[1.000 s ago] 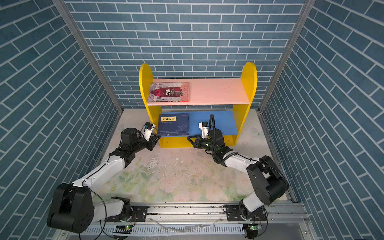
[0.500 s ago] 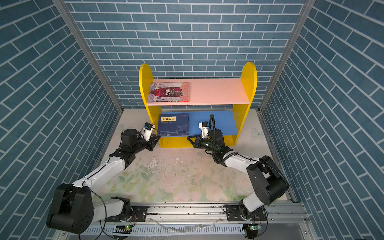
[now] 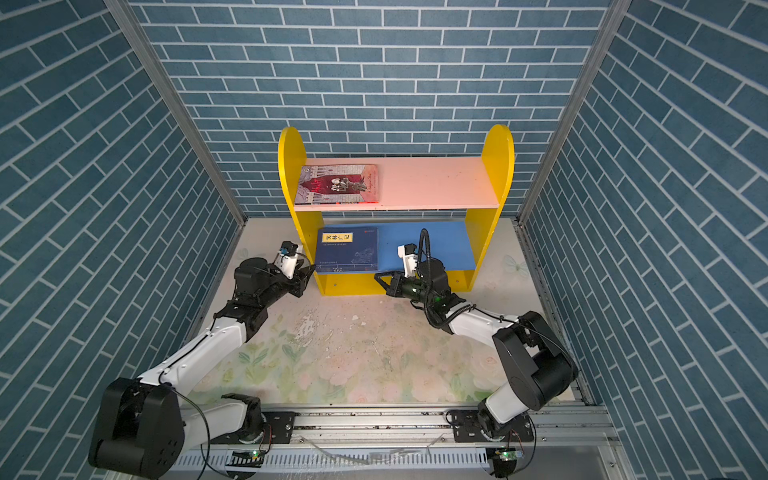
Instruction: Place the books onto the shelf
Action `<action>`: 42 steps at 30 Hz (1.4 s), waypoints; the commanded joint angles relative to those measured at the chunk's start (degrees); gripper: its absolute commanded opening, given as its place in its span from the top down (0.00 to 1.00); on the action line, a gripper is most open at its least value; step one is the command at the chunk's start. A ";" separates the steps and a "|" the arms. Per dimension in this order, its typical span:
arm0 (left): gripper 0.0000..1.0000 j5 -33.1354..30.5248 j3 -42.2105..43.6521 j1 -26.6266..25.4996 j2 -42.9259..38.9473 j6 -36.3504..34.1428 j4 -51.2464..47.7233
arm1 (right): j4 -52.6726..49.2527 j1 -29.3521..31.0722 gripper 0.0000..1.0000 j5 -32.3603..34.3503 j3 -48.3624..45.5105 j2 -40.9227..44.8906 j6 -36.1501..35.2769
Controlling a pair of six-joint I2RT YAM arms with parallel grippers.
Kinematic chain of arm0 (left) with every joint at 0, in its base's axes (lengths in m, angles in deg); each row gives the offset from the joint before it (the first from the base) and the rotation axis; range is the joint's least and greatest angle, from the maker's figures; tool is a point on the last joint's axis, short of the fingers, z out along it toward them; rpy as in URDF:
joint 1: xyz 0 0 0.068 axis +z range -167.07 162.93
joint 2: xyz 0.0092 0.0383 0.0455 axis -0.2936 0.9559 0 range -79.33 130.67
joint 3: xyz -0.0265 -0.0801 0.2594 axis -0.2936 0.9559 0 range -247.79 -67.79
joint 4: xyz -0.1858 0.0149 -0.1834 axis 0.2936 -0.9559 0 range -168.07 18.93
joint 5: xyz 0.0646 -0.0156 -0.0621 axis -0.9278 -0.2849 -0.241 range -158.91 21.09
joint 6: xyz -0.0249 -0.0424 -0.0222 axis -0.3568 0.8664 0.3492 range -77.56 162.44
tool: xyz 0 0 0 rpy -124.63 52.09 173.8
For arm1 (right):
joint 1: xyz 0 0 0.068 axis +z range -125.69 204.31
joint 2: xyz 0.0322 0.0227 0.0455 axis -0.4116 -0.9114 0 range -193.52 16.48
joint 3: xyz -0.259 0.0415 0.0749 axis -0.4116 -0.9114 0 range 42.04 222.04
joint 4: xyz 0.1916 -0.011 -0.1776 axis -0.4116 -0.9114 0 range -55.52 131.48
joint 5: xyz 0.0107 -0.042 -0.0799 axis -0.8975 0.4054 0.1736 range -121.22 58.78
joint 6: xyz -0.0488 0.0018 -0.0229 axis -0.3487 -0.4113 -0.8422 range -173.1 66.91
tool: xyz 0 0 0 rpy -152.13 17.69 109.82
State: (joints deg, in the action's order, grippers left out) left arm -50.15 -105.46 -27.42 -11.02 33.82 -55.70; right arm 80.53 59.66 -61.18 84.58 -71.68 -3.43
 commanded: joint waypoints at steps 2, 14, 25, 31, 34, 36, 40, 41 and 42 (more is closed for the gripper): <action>0.56 1.11 0.83 0.24 -0.13 -0.92 1.06 | 1.79 0.07 0.99 0.68 -0.70 1.13 0.43; 0.56 0.96 0.14 0.24 -1.53 -1.39 -1.84 | -1.69 -0.07 1.00 0.87 2.51 -0.52 -1.15; 0.57 1.65 0.18 0.24 -2.30 -1.66 -3.02 | -1.04 -0.98 1.00 -0.18 5.26 -4.13 -0.74; 0.57 1.95 -0.03 0.25 -2.14 -1.58 -3.07 | -0.71 -1.18 1.00 -0.46 5.79 -4.93 -0.63; 0.57 1.98 -0.03 0.25 -2.12 -1.48 -2.97 | -0.80 -1.21 1.00 -0.52 6.01 -5.09 -0.63; 0.57 1.98 0.14 0.24 -2.20 -1.48 -2.81 | -0.89 -1.29 1.00 -0.63 6.19 -5.26 -0.70; 0.57 2.05 0.14 0.25 -2.28 -1.48 -2.90 | -0.86 -1.65 1.00 -0.80 6.63 -5.75 -0.71; 0.57 2.00 0.10 0.24 -2.33 -1.48 -2.90 | -0.89 -1.78 1.00 -0.96 6.82 -5.88 -0.71; 0.57 1.98 0.21 0.25 -2.37 -1.42 -2.90 | -0.89 -1.78 1.00 -1.03 7.00 -6.04 -0.69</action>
State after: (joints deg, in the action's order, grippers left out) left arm -48.68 -105.35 -27.42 -12.29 32.71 -57.53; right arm 78.45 58.22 -61.26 89.74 -76.44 -3.58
